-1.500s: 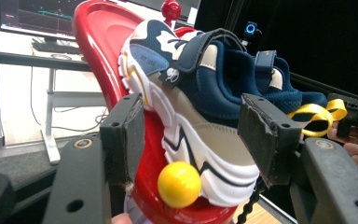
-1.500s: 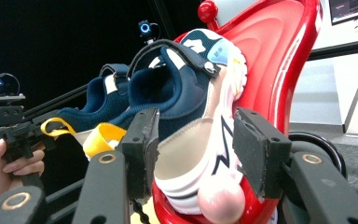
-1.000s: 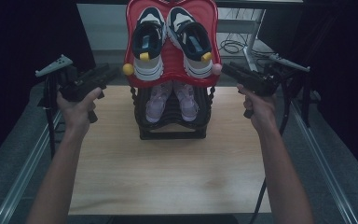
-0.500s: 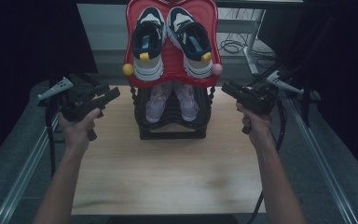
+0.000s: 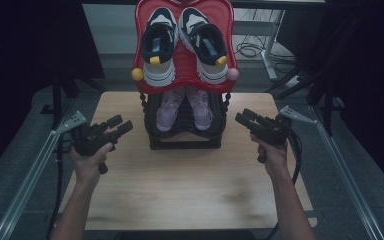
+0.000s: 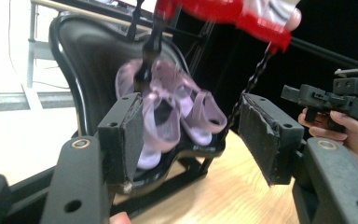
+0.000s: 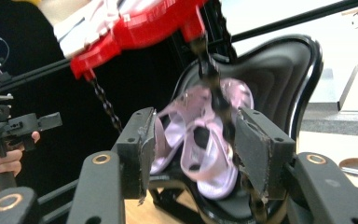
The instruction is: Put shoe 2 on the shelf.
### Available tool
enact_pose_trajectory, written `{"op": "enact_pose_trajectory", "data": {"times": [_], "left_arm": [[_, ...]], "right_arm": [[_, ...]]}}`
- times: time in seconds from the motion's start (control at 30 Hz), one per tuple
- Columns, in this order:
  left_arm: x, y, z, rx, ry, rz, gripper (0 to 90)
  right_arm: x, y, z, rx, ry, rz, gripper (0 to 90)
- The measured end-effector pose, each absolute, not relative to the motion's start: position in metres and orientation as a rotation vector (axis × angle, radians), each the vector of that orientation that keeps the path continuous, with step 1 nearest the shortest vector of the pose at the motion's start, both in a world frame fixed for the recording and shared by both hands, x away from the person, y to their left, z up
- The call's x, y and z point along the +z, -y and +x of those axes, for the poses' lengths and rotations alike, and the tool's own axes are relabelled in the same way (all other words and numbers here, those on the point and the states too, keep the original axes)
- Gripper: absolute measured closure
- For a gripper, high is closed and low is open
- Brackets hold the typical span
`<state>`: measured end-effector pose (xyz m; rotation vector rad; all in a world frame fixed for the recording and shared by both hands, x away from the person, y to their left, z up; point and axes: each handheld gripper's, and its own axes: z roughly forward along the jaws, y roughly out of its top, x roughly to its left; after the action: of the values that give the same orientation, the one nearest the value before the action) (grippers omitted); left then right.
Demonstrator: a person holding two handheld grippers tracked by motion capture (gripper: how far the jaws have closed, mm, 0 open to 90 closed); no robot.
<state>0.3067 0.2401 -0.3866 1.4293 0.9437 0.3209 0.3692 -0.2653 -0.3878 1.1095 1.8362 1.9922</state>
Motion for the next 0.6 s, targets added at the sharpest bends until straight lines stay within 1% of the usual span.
{"op": "enact_pose_trajectory", "data": {"times": [0.6], "left_arm": [[-0.457, -0.229, 0.291, 0.255, -1.023, 1.48, 40.1]], "right_arm": [[-0.455, 0.257, 0.355, 1.882, -1.953, 1.189, 47.1]]}}
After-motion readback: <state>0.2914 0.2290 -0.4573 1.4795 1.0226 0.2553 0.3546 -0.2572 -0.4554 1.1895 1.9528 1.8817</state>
